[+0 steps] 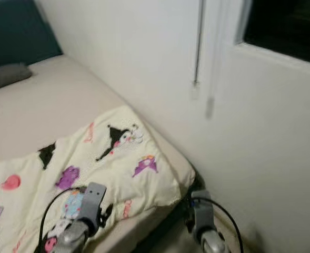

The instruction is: Clean up the room

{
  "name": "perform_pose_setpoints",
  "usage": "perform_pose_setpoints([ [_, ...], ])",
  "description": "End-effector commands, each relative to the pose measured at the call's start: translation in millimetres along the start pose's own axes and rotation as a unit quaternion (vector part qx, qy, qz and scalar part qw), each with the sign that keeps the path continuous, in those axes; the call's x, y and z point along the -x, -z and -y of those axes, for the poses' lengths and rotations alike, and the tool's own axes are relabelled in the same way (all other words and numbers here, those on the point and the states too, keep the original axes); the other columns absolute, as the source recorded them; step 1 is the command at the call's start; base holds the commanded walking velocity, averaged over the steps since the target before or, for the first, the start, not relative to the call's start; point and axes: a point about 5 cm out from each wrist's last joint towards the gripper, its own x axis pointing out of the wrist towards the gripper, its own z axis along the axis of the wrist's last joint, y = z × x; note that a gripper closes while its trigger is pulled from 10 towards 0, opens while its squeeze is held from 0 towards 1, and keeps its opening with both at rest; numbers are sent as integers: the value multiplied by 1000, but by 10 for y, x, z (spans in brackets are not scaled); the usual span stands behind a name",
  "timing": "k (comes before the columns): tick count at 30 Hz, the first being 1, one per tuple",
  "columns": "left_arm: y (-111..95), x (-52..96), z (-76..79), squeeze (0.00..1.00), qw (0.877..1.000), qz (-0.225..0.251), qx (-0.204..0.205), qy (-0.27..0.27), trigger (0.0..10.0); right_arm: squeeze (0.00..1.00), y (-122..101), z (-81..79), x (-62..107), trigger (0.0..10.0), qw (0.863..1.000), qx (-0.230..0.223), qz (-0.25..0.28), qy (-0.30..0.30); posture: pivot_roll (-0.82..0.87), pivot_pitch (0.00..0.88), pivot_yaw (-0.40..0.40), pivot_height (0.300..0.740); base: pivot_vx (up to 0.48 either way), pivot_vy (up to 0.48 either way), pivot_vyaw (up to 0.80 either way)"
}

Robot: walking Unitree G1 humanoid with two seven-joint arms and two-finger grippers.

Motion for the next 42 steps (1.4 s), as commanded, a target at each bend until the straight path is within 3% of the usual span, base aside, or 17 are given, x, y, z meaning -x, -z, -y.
perform_pose_setpoints([
  [1, 24, 14, -10, 0, 1000, -2, 4, 0, 10000, 0, 81, -35, 35, 10000, 1000, -15, -7, 2, 45, 85, 38, 734, 0, 0, 0],
  [8, 5, 6, 7, 0, 1000, 1, -10, 9, 10000, 0, 88, -4, 40, 10000, 1000, -25, -10, 13, 45, 89, 44, 734, 0, 0, 0],
  [18, 13, 4, 21, 0, 1000, -4, -11, 12, 10000, 0, 96, -2, 44, 10000, 999, -26, -11, 16, 44, 93, 44, 734, 0, -393, 0],
  [34, 20, 7, 1, 0, 1000, -4, 9, -5, 10000, 0, 83, -25, 31, 10000, 1000, -8, -14, 1, 43, 98, 30, 734, 0, 0, 0],
  [42, 40, 24, -11, 0, 1000, -5, 15, -9, 10000, 0, 71, -39, 22, 10000, 1000, -4, -14, -9, 44, 100, 25, 734, 0, 0, 647],
])
